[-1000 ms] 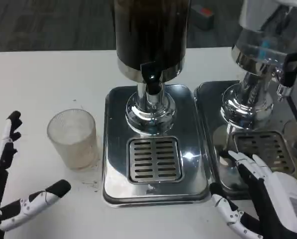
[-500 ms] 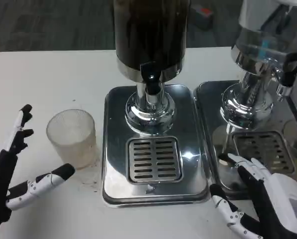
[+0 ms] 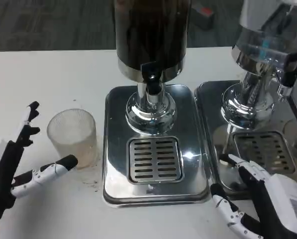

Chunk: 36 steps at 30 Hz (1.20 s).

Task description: Grasp the cup under the faucet to collect the drink, then remove the cup.

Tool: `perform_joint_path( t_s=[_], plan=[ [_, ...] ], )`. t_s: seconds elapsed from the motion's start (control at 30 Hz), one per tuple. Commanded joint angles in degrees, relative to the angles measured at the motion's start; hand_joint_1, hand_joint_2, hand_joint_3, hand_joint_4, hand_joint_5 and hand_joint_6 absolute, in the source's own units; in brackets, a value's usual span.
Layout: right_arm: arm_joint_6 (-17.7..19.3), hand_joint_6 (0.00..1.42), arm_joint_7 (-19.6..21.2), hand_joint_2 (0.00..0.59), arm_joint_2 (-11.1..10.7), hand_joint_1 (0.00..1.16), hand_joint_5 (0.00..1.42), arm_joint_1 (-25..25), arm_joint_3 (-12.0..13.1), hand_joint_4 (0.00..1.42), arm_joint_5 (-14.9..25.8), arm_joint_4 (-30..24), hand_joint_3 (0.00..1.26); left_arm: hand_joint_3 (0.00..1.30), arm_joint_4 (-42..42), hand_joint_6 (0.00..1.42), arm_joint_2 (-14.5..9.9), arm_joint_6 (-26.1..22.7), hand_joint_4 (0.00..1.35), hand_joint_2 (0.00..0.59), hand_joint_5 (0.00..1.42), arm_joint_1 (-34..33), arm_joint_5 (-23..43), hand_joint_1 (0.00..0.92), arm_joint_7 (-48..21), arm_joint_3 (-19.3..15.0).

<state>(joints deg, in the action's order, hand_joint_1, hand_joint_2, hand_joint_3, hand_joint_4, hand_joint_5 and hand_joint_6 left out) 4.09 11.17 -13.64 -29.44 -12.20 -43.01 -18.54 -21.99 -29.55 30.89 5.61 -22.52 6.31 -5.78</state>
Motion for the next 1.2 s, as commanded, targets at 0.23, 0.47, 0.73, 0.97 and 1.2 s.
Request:
perform_joint_path(
  t_s=[0.23, 0.47, 0.73, 0.97, 1.2],
  plan=[
    [-0.4, 0.22, -0.1, 0.406, 0.3, 0.27, 0.16, -0.8, 0.1, 0.2, 0.5, -0.6, 0.22, 0.0, -6.9, 0.3, -1.7, -1.1, 0.04, 0.0, 0.21, -6.2, -0.2, 0.169, -1.6, 2.7],
    [-0.6, 0.23, -0.1, 0.397, 0.4, 0.26, 0.17, -2.1, 0.4, 0.2, 0.4, -1.7, 0.22, 0.0, -11.1, 0.3, -2.2, -0.3, 0.05, 0.0, 0.21, -9.2, -1.0, 0.169, -1.2, 5.0],
    [-0.9, 0.23, -0.3, 0.397, 0.5, 0.26, 0.17, -3.6, 0.6, 0.2, 0.4, -3.2, 0.22, 0.0, -14.8, 0.31, -2.6, -0.4, 0.07, 0.0, 0.23, -11.8, -2.3, 0.169, 0.2, 7.8],
    [-1.1, 0.23, -0.3, 0.397, 0.6, 0.26, 0.17, -4.2, 0.5, 0.2, 0.4, -4.0, 0.22, 0.0, -17.8, 0.32, -2.4, -1.1, 0.09, 0.0, 0.24, -13.8, -3.5, 0.169, 1.5, 9.4],
    [-1.2, 0.23, -0.2, 0.396, 0.9, 0.26, 0.18, -4.6, 0.3, 0.21, 0.2, -4.2, 0.22, 0.0, -20.4, 0.33, -2.1, -1.2, 0.1, 0.0, 0.25, -15.7, -2.9, 0.169, 1.7, 10.2]
  ],
)
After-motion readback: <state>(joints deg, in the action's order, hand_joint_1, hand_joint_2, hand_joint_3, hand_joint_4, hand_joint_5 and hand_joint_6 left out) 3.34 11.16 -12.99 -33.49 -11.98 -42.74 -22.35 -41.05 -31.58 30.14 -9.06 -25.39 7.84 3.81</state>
